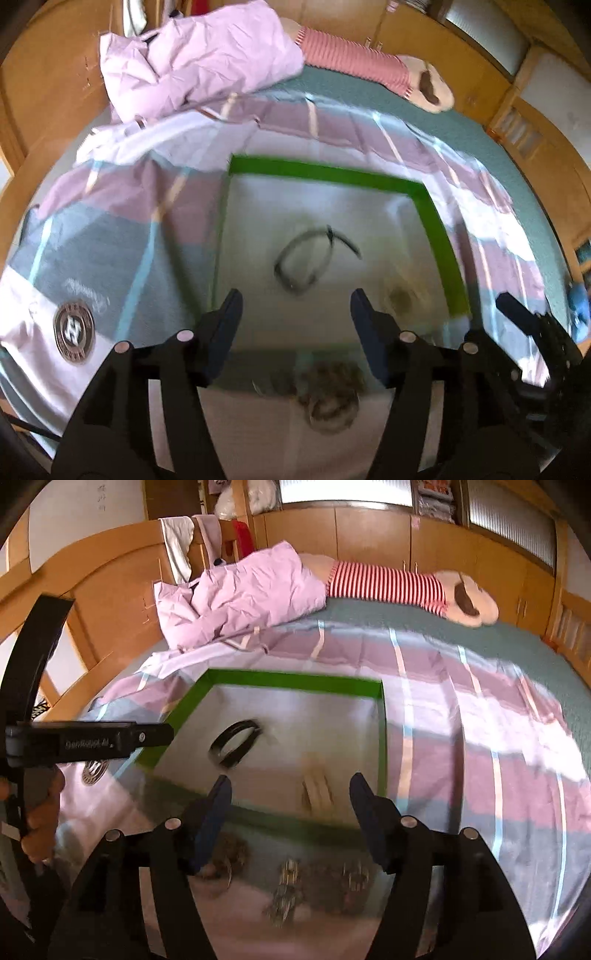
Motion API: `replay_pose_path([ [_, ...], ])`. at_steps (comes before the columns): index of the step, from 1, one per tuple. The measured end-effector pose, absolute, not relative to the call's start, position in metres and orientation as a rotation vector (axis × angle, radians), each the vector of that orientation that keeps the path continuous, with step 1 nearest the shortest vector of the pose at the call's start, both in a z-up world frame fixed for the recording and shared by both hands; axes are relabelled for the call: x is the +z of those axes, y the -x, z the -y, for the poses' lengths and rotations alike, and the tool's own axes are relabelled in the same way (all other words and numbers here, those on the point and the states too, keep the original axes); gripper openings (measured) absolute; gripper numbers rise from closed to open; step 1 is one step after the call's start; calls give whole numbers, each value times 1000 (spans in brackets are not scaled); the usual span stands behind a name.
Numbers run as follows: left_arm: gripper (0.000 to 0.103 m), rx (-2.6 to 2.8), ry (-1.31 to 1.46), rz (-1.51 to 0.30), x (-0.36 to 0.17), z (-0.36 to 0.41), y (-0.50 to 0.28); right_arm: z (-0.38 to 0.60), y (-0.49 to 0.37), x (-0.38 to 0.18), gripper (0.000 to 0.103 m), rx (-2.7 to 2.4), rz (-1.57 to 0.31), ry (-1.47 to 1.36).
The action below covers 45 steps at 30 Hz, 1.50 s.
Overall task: Organize jewelry
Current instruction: 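Carry both watches into the green box and open both tools, then grasp the silver keychain charm with the right tool while the left tool grasps the dark bead bracelet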
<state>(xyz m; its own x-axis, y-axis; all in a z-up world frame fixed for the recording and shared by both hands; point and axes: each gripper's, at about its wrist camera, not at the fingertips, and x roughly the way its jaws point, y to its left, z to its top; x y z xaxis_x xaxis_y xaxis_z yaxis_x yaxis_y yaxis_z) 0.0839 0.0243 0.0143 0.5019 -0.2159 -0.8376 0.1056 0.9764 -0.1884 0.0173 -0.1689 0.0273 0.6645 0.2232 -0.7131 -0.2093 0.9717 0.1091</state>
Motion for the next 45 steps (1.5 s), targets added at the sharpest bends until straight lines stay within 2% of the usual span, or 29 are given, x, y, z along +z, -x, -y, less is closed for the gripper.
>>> replay_pose_path([
  [10,61,-171,-36,-1225,-47,0,-39,174,4,-33,65,197,-1054,49],
  [20,61,-142,-62,-1291,-73,2,-39,137,9,-57,64,268,-1119,176],
  [23,61,-140,-49,-1312,-77,-1,-41,128,10,-68,38,277,-1152,217],
  [25,61,-142,-51,-1318,-79,-1,-41,125,10,-74,26,279,-1171,226],
  [29,61,-152,-52,-1312,-78,1,-40,124,11,-74,10,280,-1161,230],
  [31,62,-162,-42,-1300,-76,2,-39,125,11,-72,7,285,-1150,219],
  [40,74,-193,-20,-1248,-66,11,-42,135,10,-62,7,265,-1128,182],
  [45,75,-183,-31,-1236,-73,25,-50,138,12,-59,7,257,-1122,171],
])
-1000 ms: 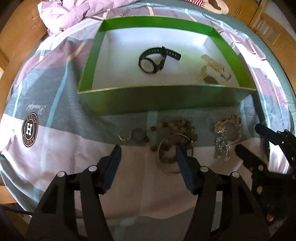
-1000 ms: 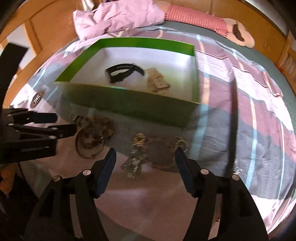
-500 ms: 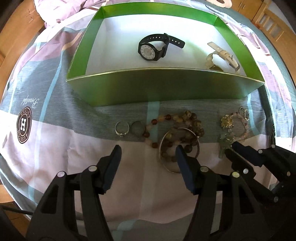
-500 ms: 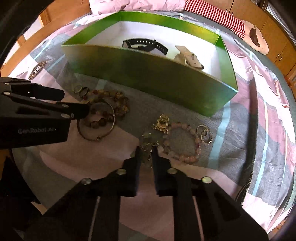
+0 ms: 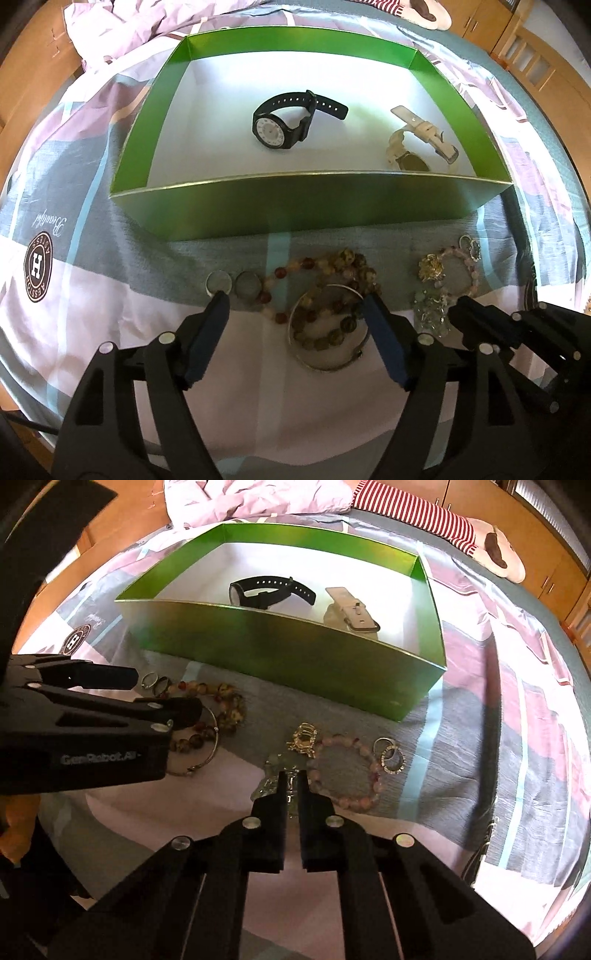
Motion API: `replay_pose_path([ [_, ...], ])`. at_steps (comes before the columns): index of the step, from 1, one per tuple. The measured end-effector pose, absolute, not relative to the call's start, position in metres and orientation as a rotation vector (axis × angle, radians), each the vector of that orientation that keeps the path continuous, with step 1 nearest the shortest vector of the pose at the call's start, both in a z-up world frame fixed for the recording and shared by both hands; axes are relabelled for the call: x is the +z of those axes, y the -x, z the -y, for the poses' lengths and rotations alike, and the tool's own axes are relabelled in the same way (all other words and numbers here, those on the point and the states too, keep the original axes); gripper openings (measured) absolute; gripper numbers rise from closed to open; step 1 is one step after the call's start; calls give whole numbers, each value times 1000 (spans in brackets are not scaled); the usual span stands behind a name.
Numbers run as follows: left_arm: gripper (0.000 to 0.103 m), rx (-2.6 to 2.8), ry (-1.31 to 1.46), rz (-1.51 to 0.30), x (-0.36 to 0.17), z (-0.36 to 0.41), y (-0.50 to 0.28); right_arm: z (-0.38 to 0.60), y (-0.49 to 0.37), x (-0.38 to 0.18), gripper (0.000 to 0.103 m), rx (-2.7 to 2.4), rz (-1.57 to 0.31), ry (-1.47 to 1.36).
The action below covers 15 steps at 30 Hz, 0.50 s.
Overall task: Organize jewelry
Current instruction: 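Grasp the silver keychain charm with the right tool while the left tool grasps the dark bead bracelet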
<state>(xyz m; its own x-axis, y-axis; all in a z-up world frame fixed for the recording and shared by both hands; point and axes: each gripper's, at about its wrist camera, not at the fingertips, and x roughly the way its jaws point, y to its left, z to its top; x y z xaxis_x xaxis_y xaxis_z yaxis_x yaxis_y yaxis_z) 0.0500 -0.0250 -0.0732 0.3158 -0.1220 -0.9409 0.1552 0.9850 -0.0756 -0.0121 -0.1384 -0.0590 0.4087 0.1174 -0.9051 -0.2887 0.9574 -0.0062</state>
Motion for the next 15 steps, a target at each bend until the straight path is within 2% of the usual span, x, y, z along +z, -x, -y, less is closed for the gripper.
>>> replay_pose_path([
  [6,75,-162,-42,-1237,-83,26,-56,140,11,-60,7,252,-1126,167],
  [8,66,-151,-62,-1244,-88,28,-59,141,10,-59,7,250,-1126,166],
  [10,48,-158,-70,-1259,-93,30,-61,142,10,-60,7,245,-1129,165],
  [11,45,-157,-75,-1258,-93,32,-62,142,10,-60,7,243,-1131,164],
  [15,21,-152,-110,-1256,-93,34,-61,144,9,-61,7,229,-1139,161],
])
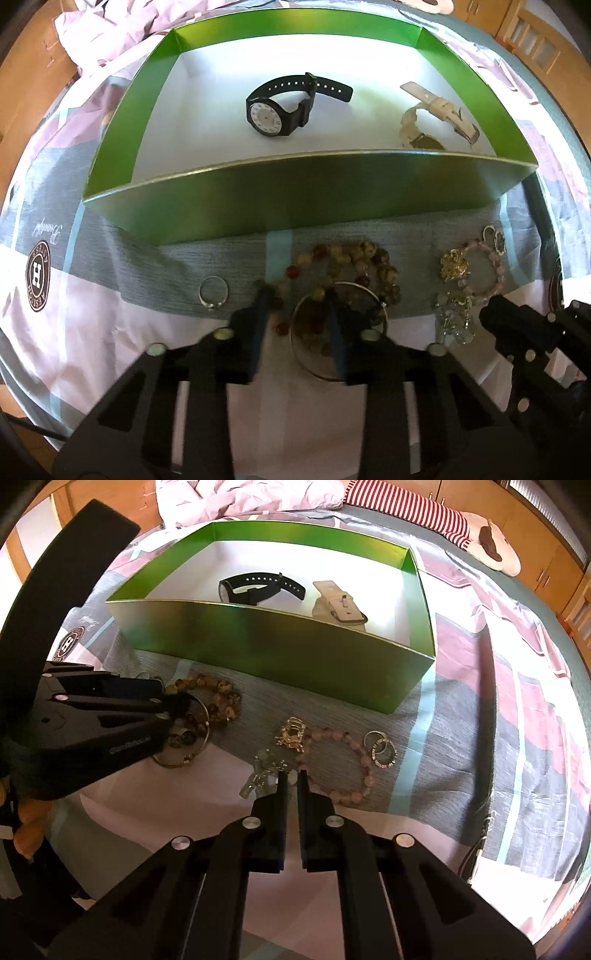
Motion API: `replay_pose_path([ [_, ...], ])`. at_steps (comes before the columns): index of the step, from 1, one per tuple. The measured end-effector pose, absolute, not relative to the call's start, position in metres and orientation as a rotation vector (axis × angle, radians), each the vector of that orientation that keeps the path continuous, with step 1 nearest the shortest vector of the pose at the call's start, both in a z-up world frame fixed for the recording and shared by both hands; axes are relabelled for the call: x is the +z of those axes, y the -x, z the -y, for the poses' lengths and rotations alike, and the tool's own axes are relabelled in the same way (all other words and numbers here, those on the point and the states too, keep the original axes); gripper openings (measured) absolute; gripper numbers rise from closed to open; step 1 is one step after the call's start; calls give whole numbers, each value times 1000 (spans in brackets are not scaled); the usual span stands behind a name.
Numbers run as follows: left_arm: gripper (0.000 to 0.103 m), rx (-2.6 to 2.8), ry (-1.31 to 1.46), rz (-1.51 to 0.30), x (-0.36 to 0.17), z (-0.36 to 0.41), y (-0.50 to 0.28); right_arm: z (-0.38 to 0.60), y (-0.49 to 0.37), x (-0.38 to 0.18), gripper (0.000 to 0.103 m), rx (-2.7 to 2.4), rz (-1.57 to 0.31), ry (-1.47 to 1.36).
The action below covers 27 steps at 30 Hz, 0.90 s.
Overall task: Organize jewelry
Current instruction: 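Grasp the silver keychain charm with the right tool while the left tool grasps the dark bead bracelet, then lower the charm and the dark bead bracelet into the green box and release both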
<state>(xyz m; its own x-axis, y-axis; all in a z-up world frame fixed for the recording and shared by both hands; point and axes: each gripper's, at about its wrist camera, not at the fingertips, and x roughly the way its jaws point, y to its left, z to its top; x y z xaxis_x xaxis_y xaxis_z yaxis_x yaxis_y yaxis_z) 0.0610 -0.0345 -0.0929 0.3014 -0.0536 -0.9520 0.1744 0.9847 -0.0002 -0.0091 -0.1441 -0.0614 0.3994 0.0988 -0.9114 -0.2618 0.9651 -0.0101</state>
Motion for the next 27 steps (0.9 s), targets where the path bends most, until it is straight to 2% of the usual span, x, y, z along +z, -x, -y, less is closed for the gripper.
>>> replay_pose_path([
  [3,14,-158,-81,-1260,-89,30,-62,150,7,-61,7,200,-1141,143],
  [4,8,-166,-66,-1263,-86,28,-63,153,6,-60,7,190,-1139,136],
  [15,8,-205,68,-1197,-37,-11,-52,182,-2,-55,10,122,-1150,20],
  [17,8,-201,78,-1203,-38,-13,-55,177,-2,-55,18,142,-1147,32],
  [22,8,-182,92,-1215,-39,-23,-56,162,3,-53,23,193,-1129,74],
  [25,8,-188,94,-1210,-37,-24,-53,151,6,-54,51,245,-1127,111],
  [27,8,-188,87,-1211,-37,-22,-52,141,9,-57,51,263,-1120,159],
])
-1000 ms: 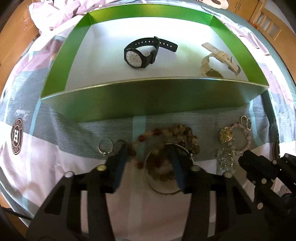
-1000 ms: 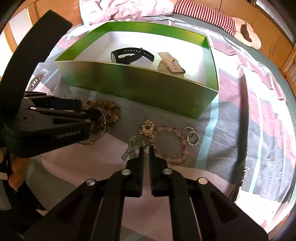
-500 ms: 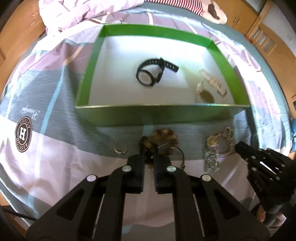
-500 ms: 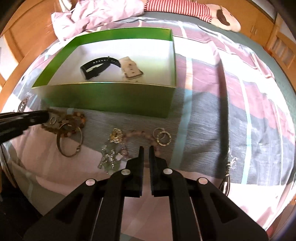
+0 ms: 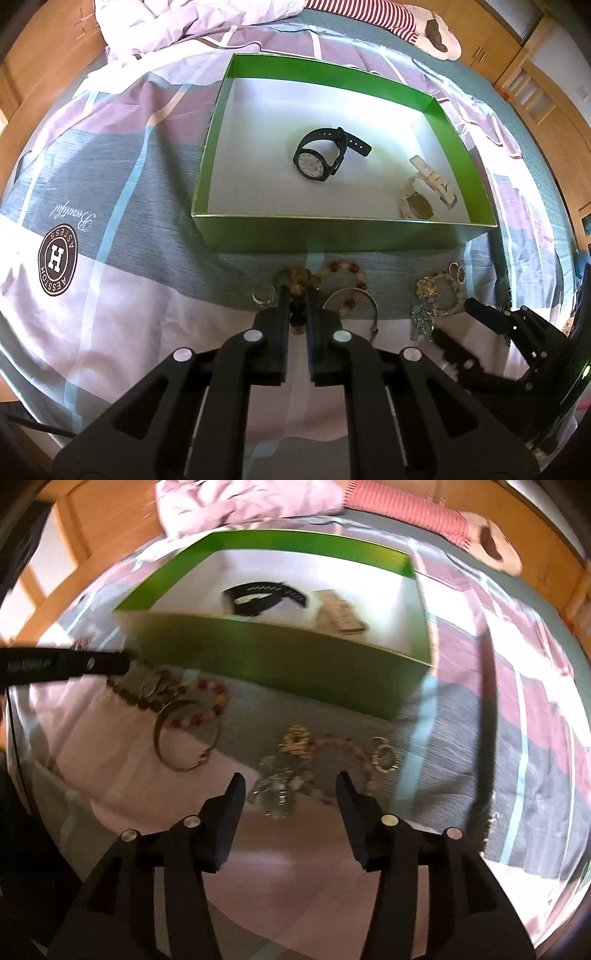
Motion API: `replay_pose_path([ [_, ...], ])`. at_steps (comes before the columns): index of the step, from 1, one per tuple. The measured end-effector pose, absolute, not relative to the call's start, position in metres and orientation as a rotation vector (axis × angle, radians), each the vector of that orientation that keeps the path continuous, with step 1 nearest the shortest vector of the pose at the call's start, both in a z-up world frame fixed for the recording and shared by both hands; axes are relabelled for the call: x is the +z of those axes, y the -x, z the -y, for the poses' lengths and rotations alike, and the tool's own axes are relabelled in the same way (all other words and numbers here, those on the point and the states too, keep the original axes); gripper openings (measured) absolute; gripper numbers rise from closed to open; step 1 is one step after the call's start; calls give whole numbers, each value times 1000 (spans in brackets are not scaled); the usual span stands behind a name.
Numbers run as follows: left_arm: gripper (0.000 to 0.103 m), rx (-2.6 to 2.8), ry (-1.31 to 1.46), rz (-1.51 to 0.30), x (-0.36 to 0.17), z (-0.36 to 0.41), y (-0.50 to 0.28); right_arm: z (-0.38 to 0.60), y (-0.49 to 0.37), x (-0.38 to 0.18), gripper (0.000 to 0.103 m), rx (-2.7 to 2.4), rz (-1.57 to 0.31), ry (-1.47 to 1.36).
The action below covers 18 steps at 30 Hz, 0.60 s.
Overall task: Organize jewelry
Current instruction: 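Lower the charm and the dark bead bracelet into the green box and release both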
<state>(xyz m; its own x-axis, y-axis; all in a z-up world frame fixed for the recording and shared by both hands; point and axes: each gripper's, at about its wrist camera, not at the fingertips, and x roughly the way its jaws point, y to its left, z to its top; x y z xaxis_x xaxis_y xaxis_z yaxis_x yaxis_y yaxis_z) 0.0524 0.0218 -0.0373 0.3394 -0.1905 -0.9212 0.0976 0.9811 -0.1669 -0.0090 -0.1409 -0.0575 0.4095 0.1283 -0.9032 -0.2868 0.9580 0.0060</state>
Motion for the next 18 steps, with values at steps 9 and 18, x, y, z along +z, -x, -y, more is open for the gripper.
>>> replay_pose_path([
  [9,8,-200,62,-1206,-35,-15,-49,124,6,-79,10,278,-1157,232],
  [18,8,-228,84,-1128,-6,-18,-40,137,12,-36,6,299,-1022,145],
])
